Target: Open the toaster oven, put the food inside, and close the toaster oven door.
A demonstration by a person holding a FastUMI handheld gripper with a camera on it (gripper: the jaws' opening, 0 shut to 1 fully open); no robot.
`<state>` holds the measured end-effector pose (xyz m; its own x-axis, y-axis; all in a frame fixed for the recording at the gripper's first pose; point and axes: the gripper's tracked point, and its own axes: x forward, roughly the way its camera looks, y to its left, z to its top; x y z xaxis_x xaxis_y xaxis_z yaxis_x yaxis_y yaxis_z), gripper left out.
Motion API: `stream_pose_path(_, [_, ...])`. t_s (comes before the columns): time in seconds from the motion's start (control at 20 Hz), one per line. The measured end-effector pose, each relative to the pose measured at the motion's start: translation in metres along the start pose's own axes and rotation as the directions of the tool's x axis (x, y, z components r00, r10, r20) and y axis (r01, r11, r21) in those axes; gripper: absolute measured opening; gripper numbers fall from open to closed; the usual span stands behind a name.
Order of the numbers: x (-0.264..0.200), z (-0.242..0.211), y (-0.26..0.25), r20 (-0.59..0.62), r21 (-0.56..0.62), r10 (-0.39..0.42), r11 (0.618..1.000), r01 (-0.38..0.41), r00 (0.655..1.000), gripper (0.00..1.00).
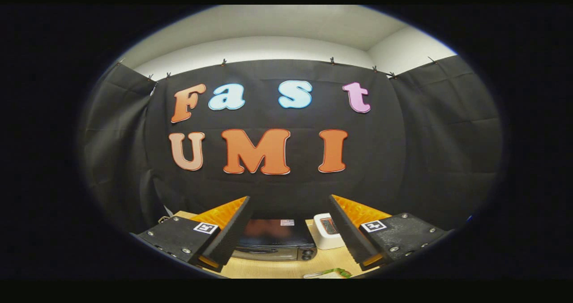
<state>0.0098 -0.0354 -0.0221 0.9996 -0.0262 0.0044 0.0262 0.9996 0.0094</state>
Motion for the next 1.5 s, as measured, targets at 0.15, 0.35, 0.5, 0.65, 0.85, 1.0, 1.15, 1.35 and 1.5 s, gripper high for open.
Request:
stream_pose_path(0.15, [0.017,-0.027,0.005,0.014,0.003,-0.011,1.000,0.010,1.000,1.00])
stream_pose_path(0.35, [0.045,-0.106,0.047,-0.023,0.045,0.029,0.999,-0.028,0.999,1.00])
stream_pose_path(0.5, [0.067,-0.185,0.092,-0.138,-0.006,0.103,0.994,-0.105,0.985,1.00])
stream_pose_path(0.65, [0.072,-0.248,0.109,-0.262,-0.031,0.109,0.992,-0.121,0.959,1.00])
stream_pose_path(0.85, [0.079,-0.278,0.115,-0.329,-0.035,0.094,0.993,-0.111,0.940,1.00])
stream_pose_path(1.0, [0.078,-0.283,0.116,-0.350,-0.009,0.104,0.993,-0.115,0.931,1.00])
stream_pose_path(1.15, [0.081,-0.282,0.116,-0.365,-0.017,0.091,0.994,-0.105,0.926,1.00])
stream_pose_path(1.35, [0.073,-0.282,0.116,-0.378,-0.031,0.076,0.995,-0.095,0.922,1.00])
stream_pose_path(1.5, [0.061,-0.282,0.114,-0.377,-0.027,0.074,0.996,-0.090,0.923,1.00])
